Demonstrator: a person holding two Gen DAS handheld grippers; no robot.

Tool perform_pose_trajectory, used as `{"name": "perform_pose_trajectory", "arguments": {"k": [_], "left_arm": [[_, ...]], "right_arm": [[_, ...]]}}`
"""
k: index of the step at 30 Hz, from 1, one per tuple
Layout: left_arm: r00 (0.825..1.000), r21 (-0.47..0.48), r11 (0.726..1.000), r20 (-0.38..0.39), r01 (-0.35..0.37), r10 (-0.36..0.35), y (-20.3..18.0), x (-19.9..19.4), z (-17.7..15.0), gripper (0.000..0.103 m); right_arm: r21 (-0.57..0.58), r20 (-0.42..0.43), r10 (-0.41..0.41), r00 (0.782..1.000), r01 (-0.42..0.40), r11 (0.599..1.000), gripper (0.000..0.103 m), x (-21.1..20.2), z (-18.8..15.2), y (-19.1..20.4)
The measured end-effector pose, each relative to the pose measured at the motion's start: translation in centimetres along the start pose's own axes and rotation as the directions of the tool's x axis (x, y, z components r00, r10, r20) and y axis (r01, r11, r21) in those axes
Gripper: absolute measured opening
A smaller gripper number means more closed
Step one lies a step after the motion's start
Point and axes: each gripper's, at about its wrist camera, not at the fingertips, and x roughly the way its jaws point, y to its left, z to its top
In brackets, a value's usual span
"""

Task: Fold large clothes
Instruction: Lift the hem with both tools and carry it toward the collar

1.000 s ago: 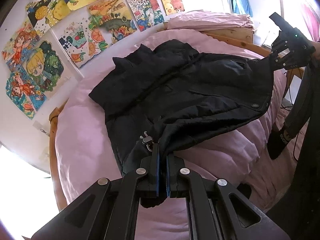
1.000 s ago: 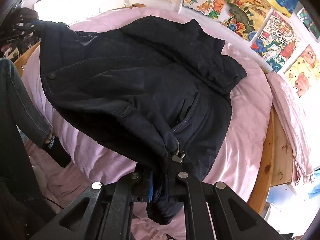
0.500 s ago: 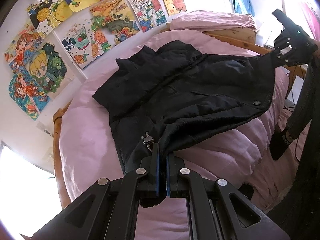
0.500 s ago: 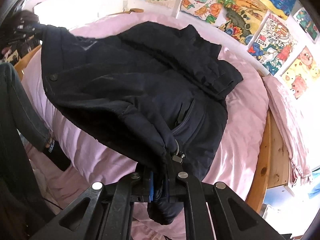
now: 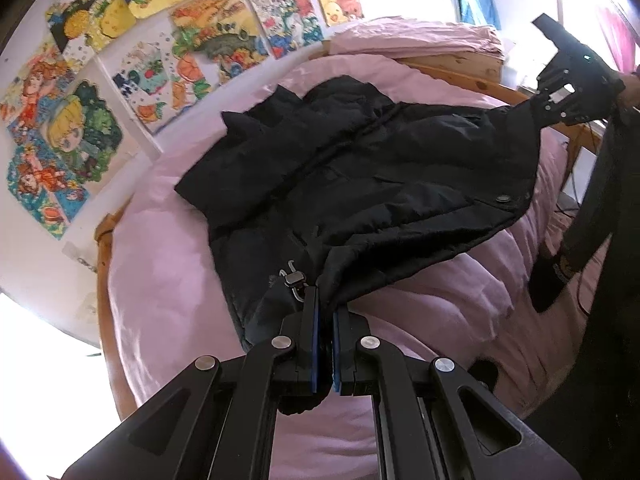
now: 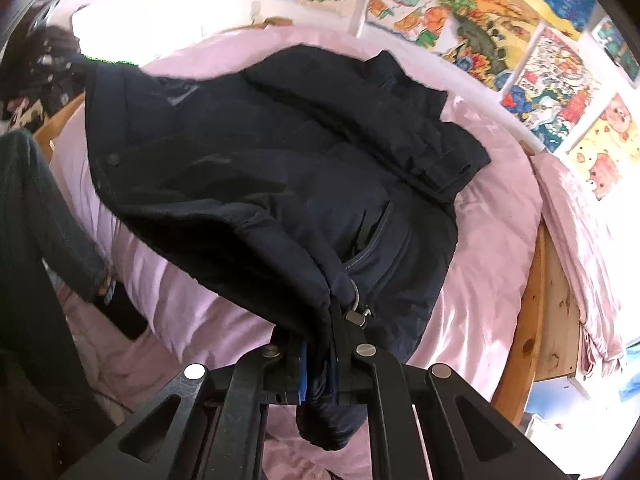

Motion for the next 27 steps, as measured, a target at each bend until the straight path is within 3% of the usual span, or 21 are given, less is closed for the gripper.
{"name": "perform_pose_trajectory", "arguments": {"k": [3, 15, 27], "left_arm": [[1.000, -0.009, 1.000, 0.004, -0.022, 0.022, 0.1, 0.1, 0.1, 0.004], [0.988, -0.108, 0.991, 0.117, -0.084, 0.096, 4.2, -1.1, 4.4, 0.004], [0.977, -0.138, 0.981, 0.150, -0.134, 0.154, 5.5, -1.0, 6.3, 0.004]], "right_arm": [[0.003, -0.013, 0.012, 1.000, -0.012, 1.000, 0.008, 0.3, 0.3, -0.1], [0.039, 0.131, -0.061, 0.989, 0.057, 0.998, 0.008, -2.0, 4.3, -3.5], [0.078, 0.201, -0.079, 0.976, 0.065, 0.995, 0.008, -1.7, 5.4, -5.4]]}}
